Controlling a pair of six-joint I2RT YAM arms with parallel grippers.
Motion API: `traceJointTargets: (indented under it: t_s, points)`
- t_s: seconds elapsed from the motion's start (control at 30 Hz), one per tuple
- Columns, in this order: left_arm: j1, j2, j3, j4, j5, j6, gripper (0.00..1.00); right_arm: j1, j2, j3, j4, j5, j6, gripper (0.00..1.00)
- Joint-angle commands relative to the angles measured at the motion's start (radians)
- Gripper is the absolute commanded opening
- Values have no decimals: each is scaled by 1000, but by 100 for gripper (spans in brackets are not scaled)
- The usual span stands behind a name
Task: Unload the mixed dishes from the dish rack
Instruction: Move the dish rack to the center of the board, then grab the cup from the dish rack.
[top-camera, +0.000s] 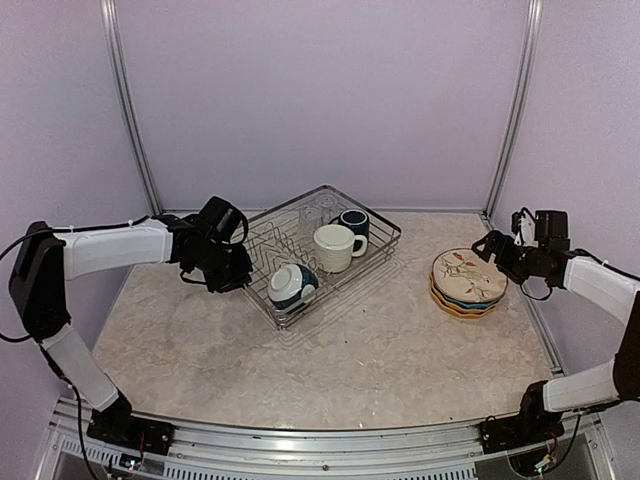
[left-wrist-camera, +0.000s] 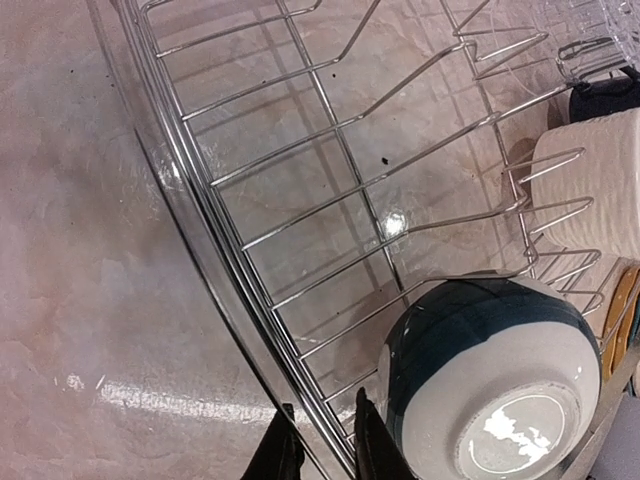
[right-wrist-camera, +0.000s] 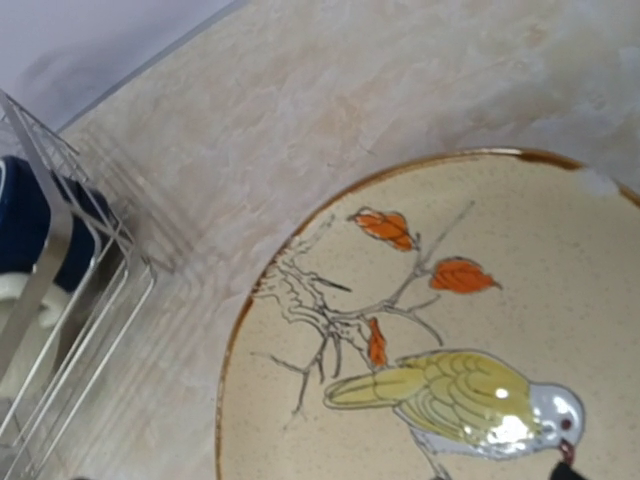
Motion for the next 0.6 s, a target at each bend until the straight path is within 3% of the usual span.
traceJointTargets:
  t_s: [0.0, 0.2, 0.27, 0.37, 0.57]
  points:
    - [-14, -80, -74, -60, -27, 91, 0, 27, 16, 38, -13, 33, -2, 97]
    - [-13, -179, -177, -121, -67, 115, 0, 58, 24, 51, -25, 66, -10, 97]
    - [-10, -209, -184, -160, -96, 127, 5, 73, 33, 61, -26, 78, -12, 97]
    - [-2, -242, -185, -202, -118, 148, 30, 106, 51, 77, -29, 91, -13, 97]
    - [8, -358, -155, -232, -171, 178, 66, 144, 65, 93, -38, 109, -21, 97]
